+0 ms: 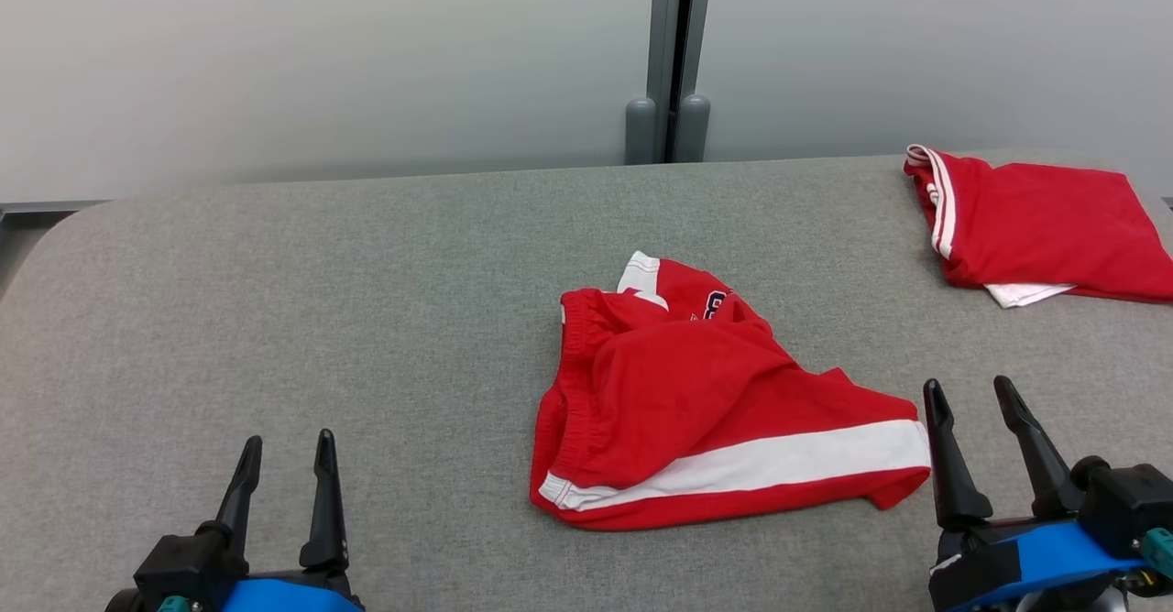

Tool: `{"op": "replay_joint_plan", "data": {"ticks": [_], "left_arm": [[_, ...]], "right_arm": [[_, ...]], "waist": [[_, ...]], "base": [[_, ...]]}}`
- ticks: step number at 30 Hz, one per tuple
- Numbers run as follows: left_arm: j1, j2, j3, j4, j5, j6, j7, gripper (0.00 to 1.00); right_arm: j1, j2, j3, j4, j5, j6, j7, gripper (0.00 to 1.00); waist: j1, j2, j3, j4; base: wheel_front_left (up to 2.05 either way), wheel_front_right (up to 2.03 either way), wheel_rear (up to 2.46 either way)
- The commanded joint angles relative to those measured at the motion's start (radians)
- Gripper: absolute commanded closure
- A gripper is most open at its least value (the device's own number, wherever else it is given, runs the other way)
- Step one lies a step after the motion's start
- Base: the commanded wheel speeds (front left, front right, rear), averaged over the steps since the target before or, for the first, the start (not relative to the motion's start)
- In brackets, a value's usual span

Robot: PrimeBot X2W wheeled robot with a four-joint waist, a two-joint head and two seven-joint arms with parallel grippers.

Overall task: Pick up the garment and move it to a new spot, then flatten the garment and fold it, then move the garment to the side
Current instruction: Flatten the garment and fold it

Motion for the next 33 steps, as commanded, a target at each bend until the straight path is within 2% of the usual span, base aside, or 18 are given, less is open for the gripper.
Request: {"op": "replay_joint_plan", "data": {"ticks": [1, 8, 15, 21, 33], "left_arm": [[-0.001, 0.003, -0.001, -0.001, 0.007, 0.005, -0.006, 0.00], [-0.024, 0.010, -0.036, -0.002, 0.019, -0.018, 0.012, 0.00], [-0.075, -0.004, -0.162, 0.056, 0.052, -0.090, 0.066, 0.00], [-0.143, -0.018, -0.301, 0.141, 0.042, -0.135, 0.111, 0.00], [-0.268, 0.033, -0.491, 0.245, -0.100, -0.142, 0.155, 0.00]], "right_arm": [[0.012, 0.001, 0.001, -0.002, 0.007, 0.000, 0.000, 0.00], [-0.003, 0.001, 0.000, 0.006, 0.013, 0.000, -0.004, 0.00], [-0.024, 0.001, 0.007, 0.018, 0.017, 0.000, -0.008, 0.00], [-0.042, 0.001, 0.018, 0.031, 0.020, 0.000, -0.015, 0.00], [-0.062, 0.001, 0.032, 0.052, 0.028, 0.000, -0.029, 0.00]], "waist": [[0.0000, 0.0001, 0.001, -0.001], [0.0000, 0.0001, 0.015, -0.003], [0.0000, 0.0001, 0.032, -0.010], [0.0000, 0.0001, 0.049, -0.027], [0.0000, 0.0001, 0.072, -0.058]], "base": [[0.00, 0.00, 0.00], [0.00, 0.00, 0.00], [0.00, 0.00, 0.00], [0.00, 0.00, 0.00], [0.00, 0.00, 0.00]]}}
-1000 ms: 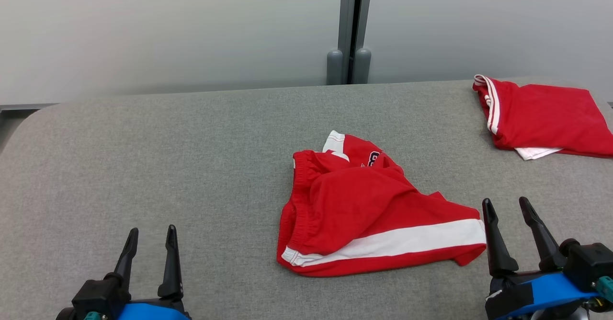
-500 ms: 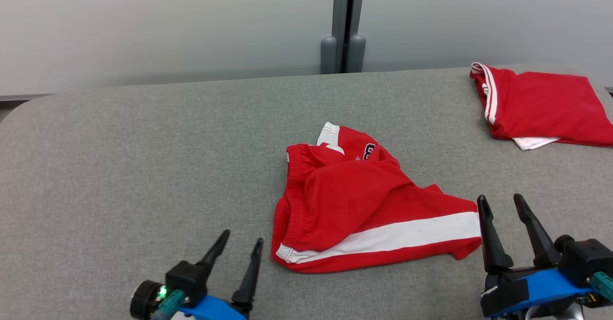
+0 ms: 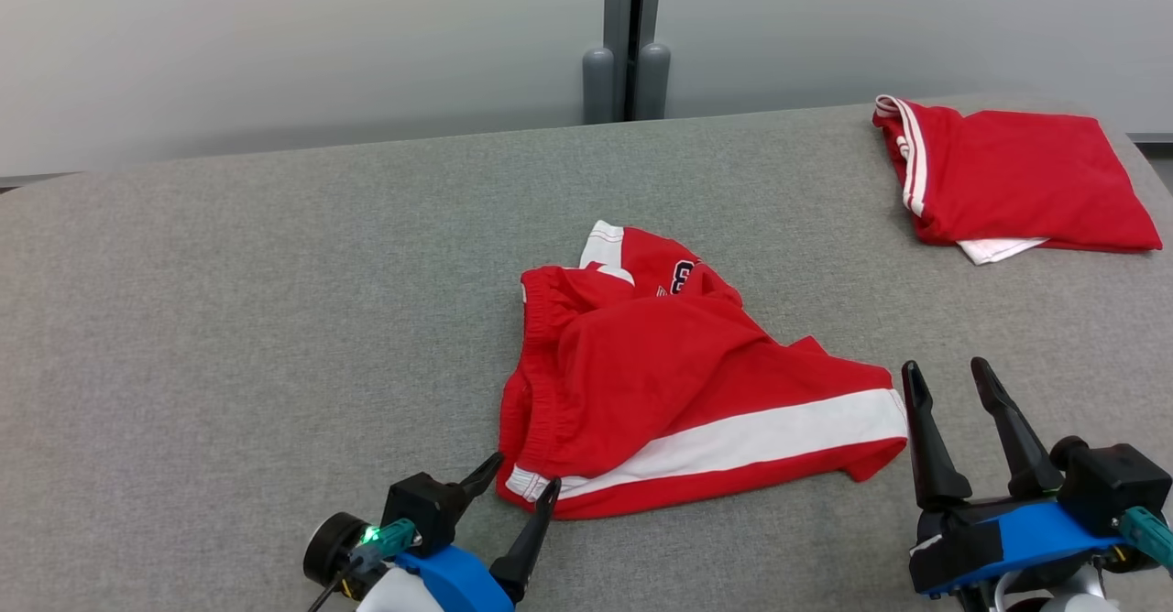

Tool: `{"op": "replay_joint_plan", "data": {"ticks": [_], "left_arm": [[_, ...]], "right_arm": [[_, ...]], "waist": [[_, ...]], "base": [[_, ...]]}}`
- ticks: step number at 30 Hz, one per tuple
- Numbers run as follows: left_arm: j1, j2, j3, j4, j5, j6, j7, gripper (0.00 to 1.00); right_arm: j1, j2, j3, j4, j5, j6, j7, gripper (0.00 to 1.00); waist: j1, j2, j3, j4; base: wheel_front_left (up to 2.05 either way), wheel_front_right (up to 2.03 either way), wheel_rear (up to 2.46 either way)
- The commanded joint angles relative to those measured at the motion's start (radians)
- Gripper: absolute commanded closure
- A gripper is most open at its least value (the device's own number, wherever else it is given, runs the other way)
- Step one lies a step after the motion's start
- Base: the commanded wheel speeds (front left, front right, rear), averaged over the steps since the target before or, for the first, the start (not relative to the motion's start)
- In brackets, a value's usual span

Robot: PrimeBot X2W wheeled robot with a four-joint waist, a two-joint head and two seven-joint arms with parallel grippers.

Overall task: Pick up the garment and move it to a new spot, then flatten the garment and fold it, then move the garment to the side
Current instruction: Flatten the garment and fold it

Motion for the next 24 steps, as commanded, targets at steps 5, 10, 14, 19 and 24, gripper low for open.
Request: {"op": "replay_joint_plan", "data": {"ticks": [5, 10, 14, 19, 24], "left_arm": [[-0.045, 0.015, -0.024, 0.050, -0.028, -0.007, -0.010, 1.00], [-0.068, 0.013, -0.058, 0.101, -0.065, -0.007, -0.022, 1.00], [-0.076, 0.007, -0.054, 0.135, -0.084, -0.007, -0.047, 1.00], [-0.080, -0.002, -0.053, 0.162, -0.093, -0.007, -0.070, 1.00], [-0.086, -0.009, -0.051, 0.182, -0.102, -0.007, -0.090, 1.00]], "right_arm": [[-0.015, 0.001, 0.005, 0.009, 0.005, 0.000, -0.010, 0.00], [-0.022, 0.000, 0.017, 0.028, 0.010, 0.000, 0.030, 0.00], [-0.026, 0.000, -0.013, 0.085, 0.034, 0.000, 0.126, 0.00], [-0.065, 0.000, -0.054, 0.152, 0.052, 0.000, 0.233, 0.00], [-0.141, 0.000, -0.094, 0.256, 0.109, 0.000, 0.346, 0.00]], "waist": [[-0.0001, 0.0000, 0.004, -0.011], [-0.0001, 0.0000, 0.008, -0.017], [-0.0001, 0.0000, 0.009, -0.016], [-0.0001, 0.0000, 0.009, -0.015], [-0.0001, 0.0000, 0.013, -0.013]], "base": [[0.00, 0.00, 0.00], [0.00, 0.00, 0.00], [0.00, 0.00, 0.00], [0.00, 0.00, 0.00], [0.00, 0.00, 0.00]]}}
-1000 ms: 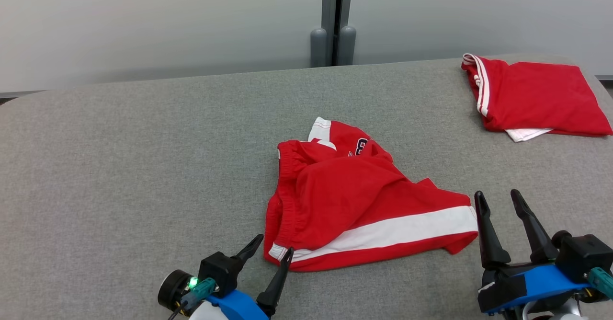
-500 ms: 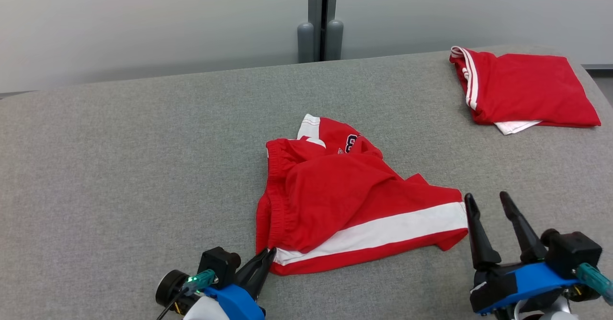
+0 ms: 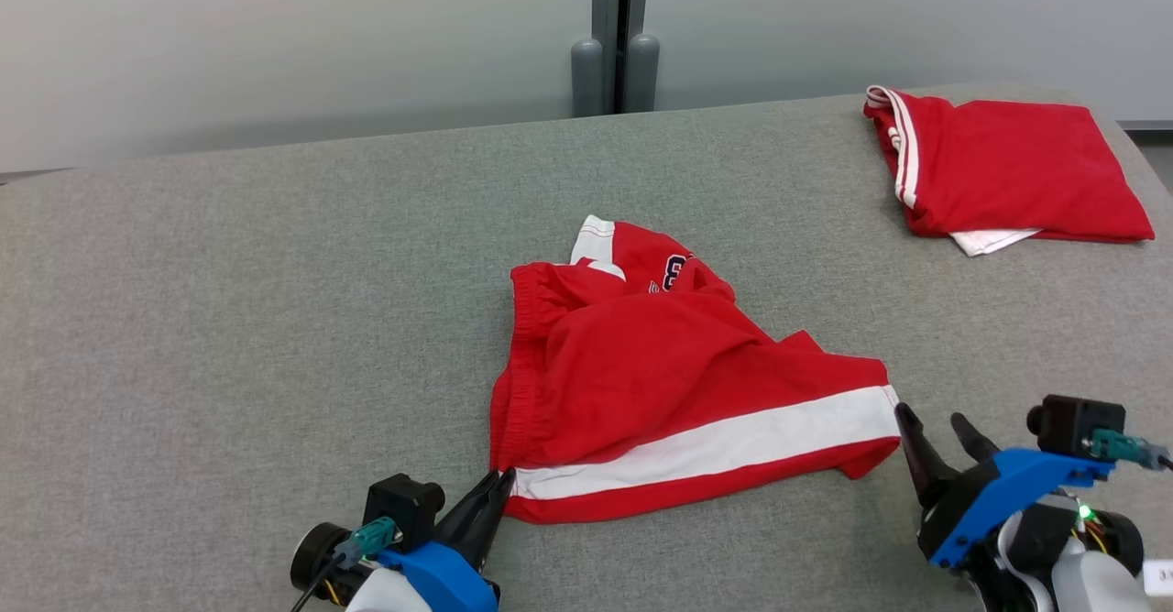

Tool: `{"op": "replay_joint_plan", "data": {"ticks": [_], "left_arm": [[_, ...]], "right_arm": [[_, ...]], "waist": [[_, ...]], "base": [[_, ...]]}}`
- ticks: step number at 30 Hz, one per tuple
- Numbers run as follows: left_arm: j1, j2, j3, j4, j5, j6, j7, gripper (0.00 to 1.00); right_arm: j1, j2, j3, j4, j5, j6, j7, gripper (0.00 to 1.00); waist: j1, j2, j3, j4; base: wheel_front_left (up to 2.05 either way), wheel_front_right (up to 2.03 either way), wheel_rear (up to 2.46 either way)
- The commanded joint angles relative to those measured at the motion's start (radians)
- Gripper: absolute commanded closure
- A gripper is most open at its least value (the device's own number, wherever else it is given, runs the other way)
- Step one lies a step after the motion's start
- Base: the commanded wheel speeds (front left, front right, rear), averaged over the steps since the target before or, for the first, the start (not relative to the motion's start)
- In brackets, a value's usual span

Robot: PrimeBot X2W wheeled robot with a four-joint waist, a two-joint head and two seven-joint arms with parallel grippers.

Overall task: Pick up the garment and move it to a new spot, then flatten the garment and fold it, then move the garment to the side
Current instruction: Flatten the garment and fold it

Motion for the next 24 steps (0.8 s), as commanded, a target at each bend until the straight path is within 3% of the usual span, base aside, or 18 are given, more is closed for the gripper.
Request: {"op": "replay_joint_plan", "data": {"ticks": [1, 7, 14, 24], "left_arm": [[-0.021, 0.001, 0.006, 0.006, 0.000, -0.003, -0.008, 1.00], [-0.032, -0.005, 0.003, 0.029, -0.002, -0.001, -0.019, 1.00], [-0.038, -0.005, 0.003, 0.051, -0.012, -0.001, -0.029, 1.00], [-0.042, 0.006, 0.022, 0.059, -0.030, 0.013, -0.046, 1.00]], "right_arm": [[-0.028, 0.001, -0.004, 0.018, 0.023, 0.000, 0.013, 0.00], [-0.115, 0.000, -0.005, 0.133, 0.011, 0.000, 0.101, 0.00], [-0.167, 0.000, 0.004, 0.207, 0.006, 0.000, 0.116, 0.00], [-0.165, 0.000, 0.059, 0.199, 0.039, 0.000, 0.103, 0.00]], "waist": [[0.0000, 0.0000, 0.002, 0.001], [0.0000, 0.0000, 0.011, 0.013], [0.0000, 0.0000, 0.017, 0.020], [0.0000, 0.0000, 0.025, 0.016]], "base": [[0.00, 0.00, 0.00], [0.00, 0.00, 0.00], [0.00, 0.00, 0.00], [0.00, 0.00, 0.00]]}}
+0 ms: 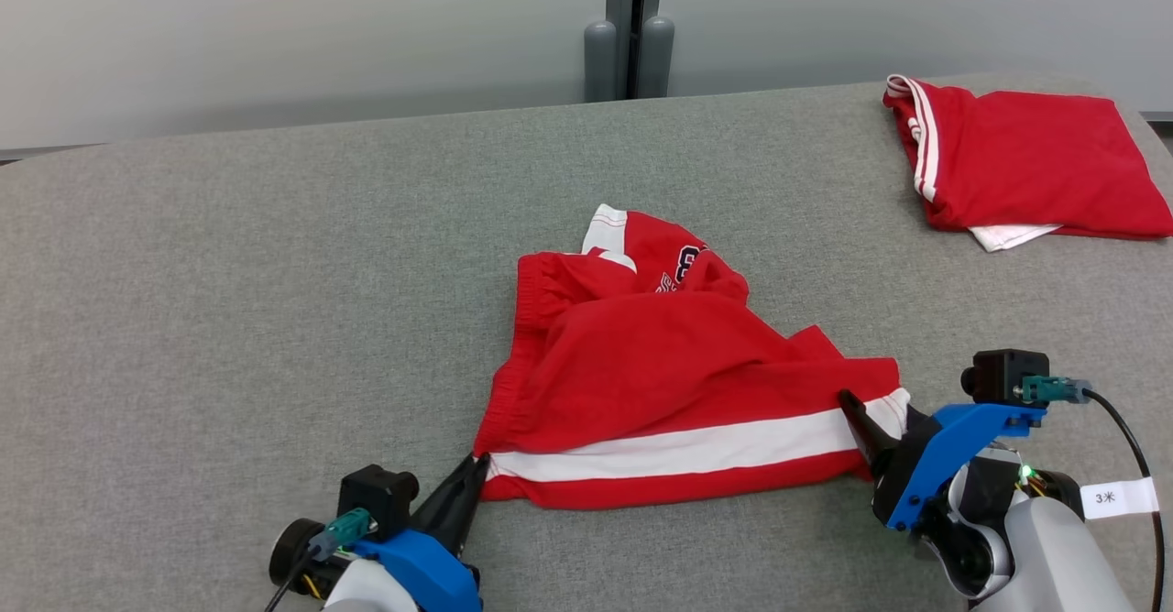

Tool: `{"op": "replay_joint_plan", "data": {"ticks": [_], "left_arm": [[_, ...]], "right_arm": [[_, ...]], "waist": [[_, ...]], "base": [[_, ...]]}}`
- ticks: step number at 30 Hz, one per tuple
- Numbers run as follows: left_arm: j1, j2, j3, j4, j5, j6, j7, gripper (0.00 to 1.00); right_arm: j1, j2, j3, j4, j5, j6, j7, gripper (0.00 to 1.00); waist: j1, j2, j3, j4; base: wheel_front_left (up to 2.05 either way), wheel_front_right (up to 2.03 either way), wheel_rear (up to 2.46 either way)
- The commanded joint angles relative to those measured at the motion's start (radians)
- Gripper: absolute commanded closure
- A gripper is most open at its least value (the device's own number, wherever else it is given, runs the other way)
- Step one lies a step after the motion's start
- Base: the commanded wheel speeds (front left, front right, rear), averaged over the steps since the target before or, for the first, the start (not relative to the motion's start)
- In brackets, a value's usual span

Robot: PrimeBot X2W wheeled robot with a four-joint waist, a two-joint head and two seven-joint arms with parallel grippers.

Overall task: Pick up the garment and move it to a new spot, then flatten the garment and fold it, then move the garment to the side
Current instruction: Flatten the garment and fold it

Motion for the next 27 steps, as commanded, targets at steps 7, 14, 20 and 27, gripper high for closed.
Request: {"op": "replay_joint_plan", "data": {"ticks": [7, 14, 20, 27], "left_arm": [[-0.003, 0.028, 0.033, -0.020, -0.024, 0.034, -0.008, 1.00], [0.017, 0.045, 0.040, -0.056, -0.036, 0.052, 0.004, 1.00], [0.033, 0.061, 0.048, -0.094, -0.044, 0.070, 0.014, 1.00], [0.045, 0.078, 0.048, -0.137, -0.053, 0.085, 0.030, 1.00]], "right_arm": [[0.058, -0.001, 0.041, -0.069, 0.017, 0.000, 0.001, 0.00], [0.162, -0.001, 0.058, -0.158, 0.046, 0.000, 0.019, 0.00], [0.226, -0.001, 0.074, -0.244, 0.066, 0.000, 0.054, 0.00], [0.216, -0.001, 0.109, -0.291, 0.085, 0.000, 0.038, 0.00]], "waist": [[0.0000, 0.0000, 0.001, -0.008], [0.0000, 0.0000, -0.003, -0.009], [0.0000, 0.0000, 0.002, -0.024], [0.0000, 0.0000, 0.004, -0.028]], "base": [[0.00, 0.00, 0.00], [0.00, 0.00, 0.00], [0.00, 0.00, 0.00], [0.00, 0.00, 0.00]]}}
